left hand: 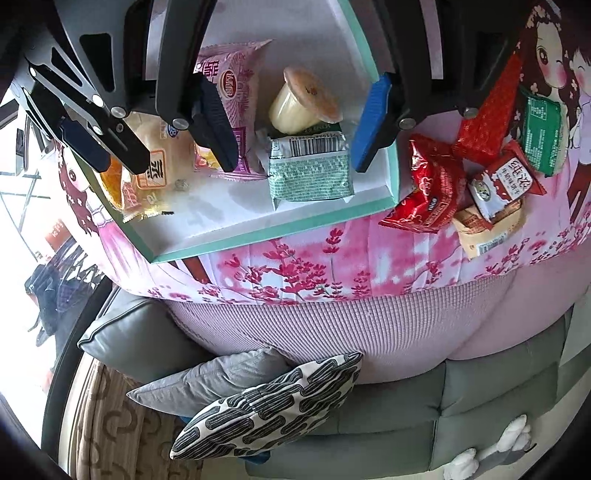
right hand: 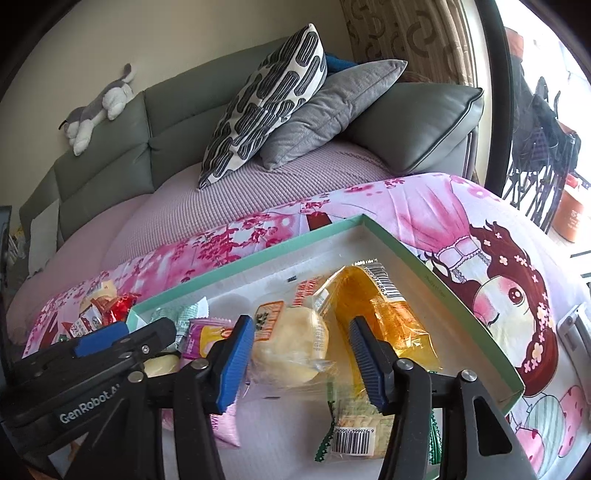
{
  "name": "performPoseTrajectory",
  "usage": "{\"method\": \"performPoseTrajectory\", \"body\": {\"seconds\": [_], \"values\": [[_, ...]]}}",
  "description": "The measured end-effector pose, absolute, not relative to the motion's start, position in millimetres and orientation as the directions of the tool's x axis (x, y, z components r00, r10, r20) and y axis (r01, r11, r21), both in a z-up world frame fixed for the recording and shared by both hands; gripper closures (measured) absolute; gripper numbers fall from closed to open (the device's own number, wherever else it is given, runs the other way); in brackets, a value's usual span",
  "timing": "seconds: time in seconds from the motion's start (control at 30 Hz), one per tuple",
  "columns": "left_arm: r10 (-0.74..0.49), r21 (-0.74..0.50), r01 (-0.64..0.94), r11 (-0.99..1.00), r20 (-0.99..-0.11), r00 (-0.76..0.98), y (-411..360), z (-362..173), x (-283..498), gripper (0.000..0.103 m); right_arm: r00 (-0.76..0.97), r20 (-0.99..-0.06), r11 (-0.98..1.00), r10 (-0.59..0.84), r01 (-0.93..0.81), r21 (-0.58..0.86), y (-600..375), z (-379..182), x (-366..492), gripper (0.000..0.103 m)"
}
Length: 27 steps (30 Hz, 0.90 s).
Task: Organize snacks
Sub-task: 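Lower and open both tools to release the bun bag and packet in the tray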
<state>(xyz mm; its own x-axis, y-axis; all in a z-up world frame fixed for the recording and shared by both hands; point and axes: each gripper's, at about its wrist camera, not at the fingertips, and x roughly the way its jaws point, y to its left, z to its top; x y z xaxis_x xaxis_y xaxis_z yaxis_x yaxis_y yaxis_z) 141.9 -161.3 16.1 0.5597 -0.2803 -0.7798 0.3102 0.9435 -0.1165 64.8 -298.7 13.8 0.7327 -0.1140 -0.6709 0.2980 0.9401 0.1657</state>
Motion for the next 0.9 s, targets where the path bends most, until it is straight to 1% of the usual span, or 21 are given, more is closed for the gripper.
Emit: {"method": "performPoseTrajectory", "body": {"seconds": [0.1, 0.17, 0.2, 0.37, 0.4, 0.43, 0.5, 0.6, 0.67, 0.73, 0.83, 0.9], "values": [[-0.272, -0.111, 0.302, 0.947, -0.779, 0.565, -158, 20, 141, 0.038, 0.734, -0.671, 0.942, -0.109, 0.291, 0.165, -298, 16, 65, 0.041], [-0.258, -0.101, 0.291, 0.951, -0.778, 0.573, -157, 23, 140, 0.034, 0.738, -0.666, 0.945, -0.108, 0.285, 0.162, -297, 18, 64, 0.041], [-0.247, -0.091, 0.284, 0.954, -0.776, 0.58, -155, 24, 140, 0.03, 0.741, -0.663, 0.946, -0.108, 0.282, 0.162, -296, 20, 64, 0.04], [-0.192, -0.049, 0.245, 0.968, -0.773, 0.605, -148, 27, 140, 0.029, 0.743, -0.66, 0.949, -0.11, 0.275, 0.151, -294, 23, 63, 0.037], [-0.181, -0.046, 0.232, 0.972, -0.774, 0.606, -146, 26, 141, 0.026, 0.743, -0.661, 0.95, -0.11, 0.274, 0.151, -294, 23, 63, 0.036], [-0.171, -0.043, 0.219, 0.975, -0.775, 0.608, -144, 25, 142, 0.017, 0.742, -0.662, 0.95, -0.109, 0.273, 0.15, -294, 23, 63, 0.035], [-0.141, -0.029, 0.189, 0.982, -0.773, 0.618, -140, 24, 143, 0.012, 0.741, -0.663, 0.951, -0.109, 0.271, 0.146, -293, 23, 64, 0.031], [-0.109, -0.004, 0.166, 0.986, -0.768, 0.631, -137, 22, 144, 0.011, 0.741, -0.662, 0.953, -0.114, 0.269, 0.137, -292, 22, 64, 0.016], [-0.088, 0.011, 0.149, 0.989, -0.766, 0.636, -135, 21, 145, 0.007, 0.74, -0.663, 0.955, -0.113, 0.264, 0.132, -291, 22, 65, 0.013], [-0.078, 0.011, 0.134, 0.991, -0.765, 0.639, -132, 21, 145, 0.007, 0.738, -0.666, 0.957, -0.109, 0.258, 0.131, -290, 21, 66, 0.011], [-0.074, -0.001, 0.115, 0.993, -0.768, 0.636, -128, 20, 145, 0.006, 0.741, -0.664, 0.96, -0.106, 0.251, 0.126, -288, 20, 66, 0.001], [-0.07, -0.005, 0.103, 0.995, -0.771, 0.632, -124, 19, 146, 0.006, 0.744, -0.659, 0.961, -0.109, 0.247, 0.121, -287, 20, 66, 0.0]]}}
